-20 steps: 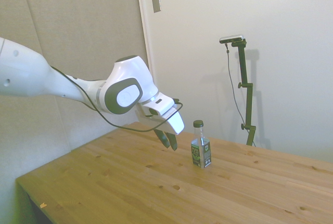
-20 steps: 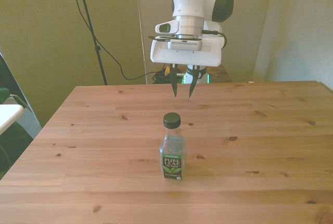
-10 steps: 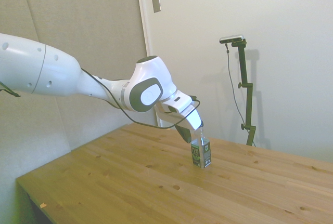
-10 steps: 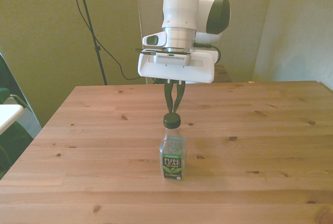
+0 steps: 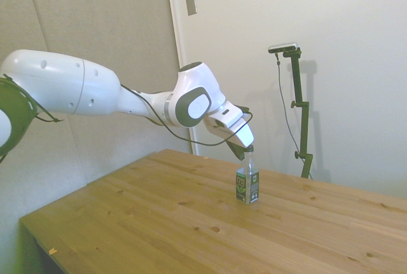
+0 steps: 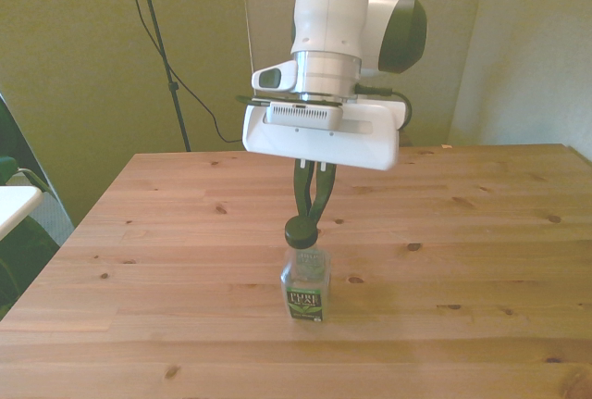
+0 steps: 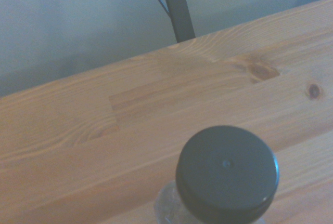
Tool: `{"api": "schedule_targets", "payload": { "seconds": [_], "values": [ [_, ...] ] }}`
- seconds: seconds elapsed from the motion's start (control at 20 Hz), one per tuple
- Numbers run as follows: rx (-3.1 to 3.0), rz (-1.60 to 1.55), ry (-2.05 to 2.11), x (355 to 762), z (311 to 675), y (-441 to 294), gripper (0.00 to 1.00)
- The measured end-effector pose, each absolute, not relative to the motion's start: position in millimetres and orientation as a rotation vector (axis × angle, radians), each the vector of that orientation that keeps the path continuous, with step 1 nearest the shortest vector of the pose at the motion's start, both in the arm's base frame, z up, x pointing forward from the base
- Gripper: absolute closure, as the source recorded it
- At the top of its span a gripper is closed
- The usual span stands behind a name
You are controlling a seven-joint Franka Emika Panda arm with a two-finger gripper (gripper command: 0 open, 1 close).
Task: Knock down the bottle
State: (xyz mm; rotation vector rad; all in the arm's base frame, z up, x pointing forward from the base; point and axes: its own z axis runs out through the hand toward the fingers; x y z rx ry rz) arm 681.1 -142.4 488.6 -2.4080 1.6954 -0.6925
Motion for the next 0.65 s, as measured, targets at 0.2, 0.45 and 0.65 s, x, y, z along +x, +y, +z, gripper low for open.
{"api": "schedule_targets", "payload": {
  "seconds": [0.2, 0.45, 0.65],
  "values": [
    [-2.375, -0.713, 1.724, 708.2, 478.0, -139.6, 1.0],
    [-2.38, -0.721, 1.728, 725.5, 473.4, -140.3, 1.0],
    [-2.38, -0.714, 1.731, 729.1, 474.4, -139.9, 1.0]
  ]
}}
